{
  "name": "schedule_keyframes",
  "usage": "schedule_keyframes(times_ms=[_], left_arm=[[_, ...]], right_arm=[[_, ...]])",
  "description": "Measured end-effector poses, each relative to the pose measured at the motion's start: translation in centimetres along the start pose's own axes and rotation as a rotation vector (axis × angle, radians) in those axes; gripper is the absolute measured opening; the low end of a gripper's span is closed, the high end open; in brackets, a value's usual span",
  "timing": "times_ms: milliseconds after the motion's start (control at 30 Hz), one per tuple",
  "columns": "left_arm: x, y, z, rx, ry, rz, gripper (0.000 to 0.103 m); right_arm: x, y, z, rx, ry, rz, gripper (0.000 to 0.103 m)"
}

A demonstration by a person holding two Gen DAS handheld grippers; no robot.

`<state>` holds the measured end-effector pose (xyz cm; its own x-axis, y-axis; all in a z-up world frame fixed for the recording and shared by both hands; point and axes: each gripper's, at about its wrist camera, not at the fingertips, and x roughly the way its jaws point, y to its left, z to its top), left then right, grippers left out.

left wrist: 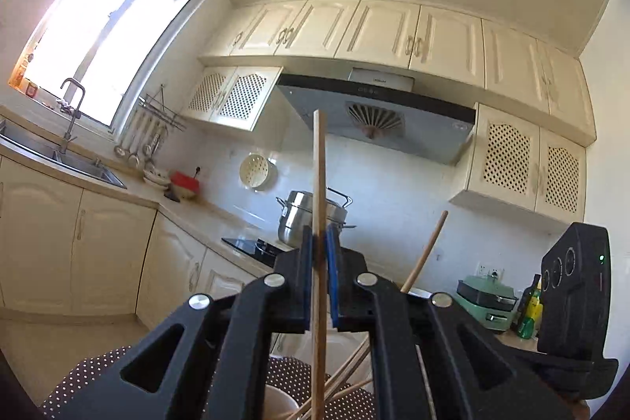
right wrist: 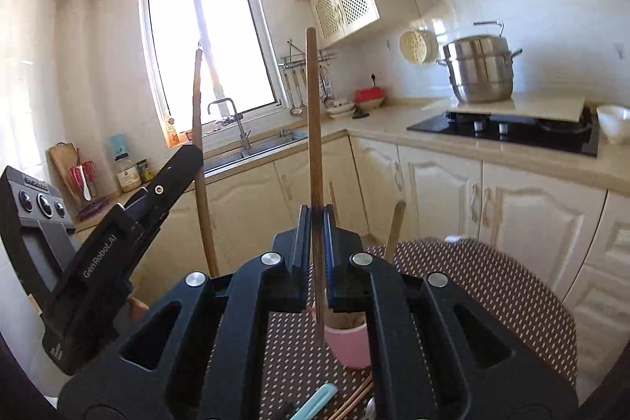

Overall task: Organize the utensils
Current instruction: 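Carry both upright chopsticks above the pink cup and lower them in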

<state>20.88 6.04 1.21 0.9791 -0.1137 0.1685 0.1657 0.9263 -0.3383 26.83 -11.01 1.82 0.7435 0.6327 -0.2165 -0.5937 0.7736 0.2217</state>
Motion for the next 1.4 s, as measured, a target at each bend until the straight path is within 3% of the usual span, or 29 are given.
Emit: schedule_keyframes(times_ms=[200, 467, 867, 1233, 1400], left_arm=[[1.7, -0.2, -1.0, 0.018, -0.083, 0.083, 0.007], [4.6, -1.0, -3.5, 0.083, -0.083, 0.148, 0.007], [6.8, -0.7, -5.9, 0.095, -0.016, 0.148, 0.007], [6.9, -0.5, -6.1, 0.099, -0.051, 0.164, 0.007], [7.0, -1.2, -6.8, 0.161, -0.066, 0.181, 0.007]], right_arm=[[2.0, -0.3, 1.0, -0.032, -0.003, -0.023, 0.007], [4.2, -1.9, -0.6, -0.028, 0.056, -0.023, 0.007], [4.5, -3.3, -1.8, -0.006, 0.025, -0.064, 0.007], [4.3, -3.6, -2.4, 0.005, 0.018, -0.091, 0.007], [4.6, -3.9, -2.9, 0.004, 0.025, -0.11, 0.007]])
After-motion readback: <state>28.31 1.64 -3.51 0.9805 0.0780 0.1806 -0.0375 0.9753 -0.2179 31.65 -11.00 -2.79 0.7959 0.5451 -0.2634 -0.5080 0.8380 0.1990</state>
